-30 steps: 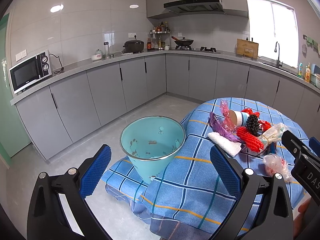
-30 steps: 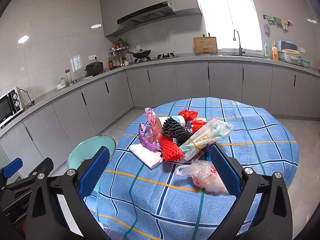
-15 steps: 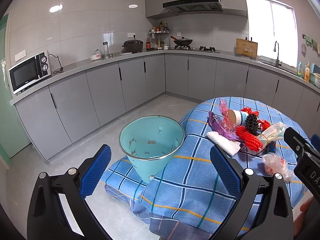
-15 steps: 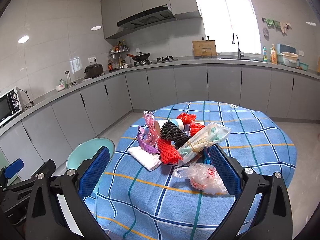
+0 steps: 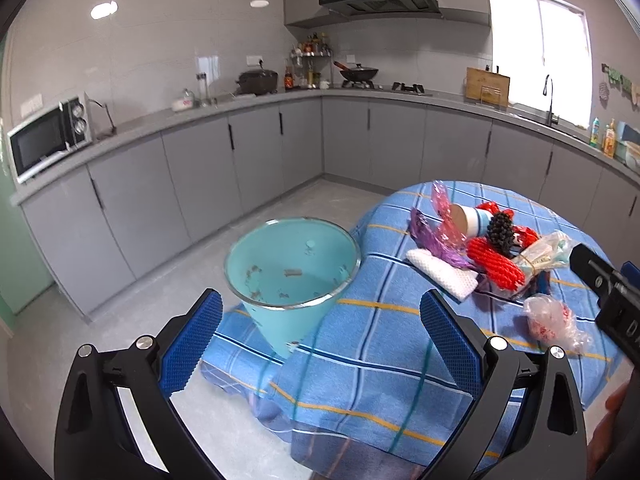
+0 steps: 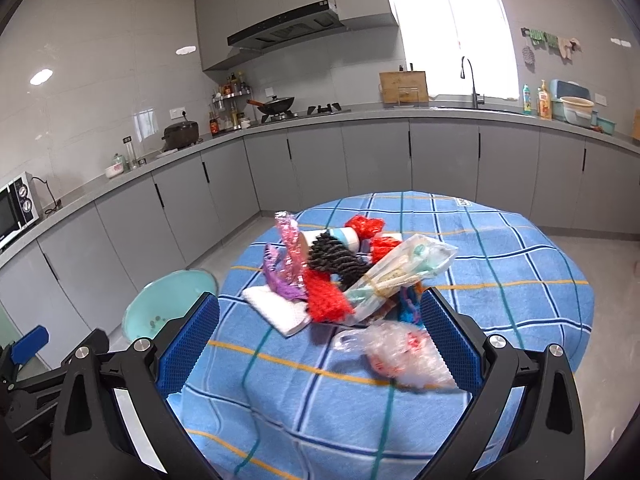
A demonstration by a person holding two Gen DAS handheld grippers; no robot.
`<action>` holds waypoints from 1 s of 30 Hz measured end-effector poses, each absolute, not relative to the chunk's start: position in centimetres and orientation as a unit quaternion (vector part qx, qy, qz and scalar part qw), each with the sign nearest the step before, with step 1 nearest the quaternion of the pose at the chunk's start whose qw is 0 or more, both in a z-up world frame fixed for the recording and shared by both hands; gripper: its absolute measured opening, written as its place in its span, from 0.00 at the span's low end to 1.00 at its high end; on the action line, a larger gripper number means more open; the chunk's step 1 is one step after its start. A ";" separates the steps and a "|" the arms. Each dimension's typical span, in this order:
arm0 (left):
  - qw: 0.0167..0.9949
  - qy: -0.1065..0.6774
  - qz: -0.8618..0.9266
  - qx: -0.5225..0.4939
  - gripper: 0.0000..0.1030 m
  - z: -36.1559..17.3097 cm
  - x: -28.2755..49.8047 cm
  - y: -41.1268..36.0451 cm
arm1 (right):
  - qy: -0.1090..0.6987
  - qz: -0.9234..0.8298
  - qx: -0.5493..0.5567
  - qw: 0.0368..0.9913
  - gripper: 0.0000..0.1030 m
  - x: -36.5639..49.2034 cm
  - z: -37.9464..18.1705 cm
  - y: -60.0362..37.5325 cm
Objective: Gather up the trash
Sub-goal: 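Grasp the clear red-printed plastic bag with the right tool while the left tool grasps the red mesh net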
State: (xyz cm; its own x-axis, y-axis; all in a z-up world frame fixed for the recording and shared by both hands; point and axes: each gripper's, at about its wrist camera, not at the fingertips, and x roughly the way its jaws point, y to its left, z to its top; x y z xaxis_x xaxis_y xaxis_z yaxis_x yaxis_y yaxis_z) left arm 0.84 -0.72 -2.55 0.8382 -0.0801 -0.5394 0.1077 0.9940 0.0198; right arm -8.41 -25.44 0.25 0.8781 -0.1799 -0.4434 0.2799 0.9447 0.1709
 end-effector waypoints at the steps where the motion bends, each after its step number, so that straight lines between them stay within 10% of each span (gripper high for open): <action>1: 0.957 0.285 -0.057 0.018 0.95 -2.9 1.1 -0.6 | 0.216 -0.121 0.116 0.962 0.96 -8.4 0.1 -26.0; 20: 0.923 0.356 -0.145 0.026 0.94 -7.8 6.2 -6.0 | 0.339 -0.031 0.020 0.940 0.95 -5.5 -7.0 -34.1; 30: 0.911 0.359 -0.201 0.030 0.94 -6.9 9.0 -11.2 | 0.403 0.008 0.043 0.914 0.42 -3.8 -10.4 -35.0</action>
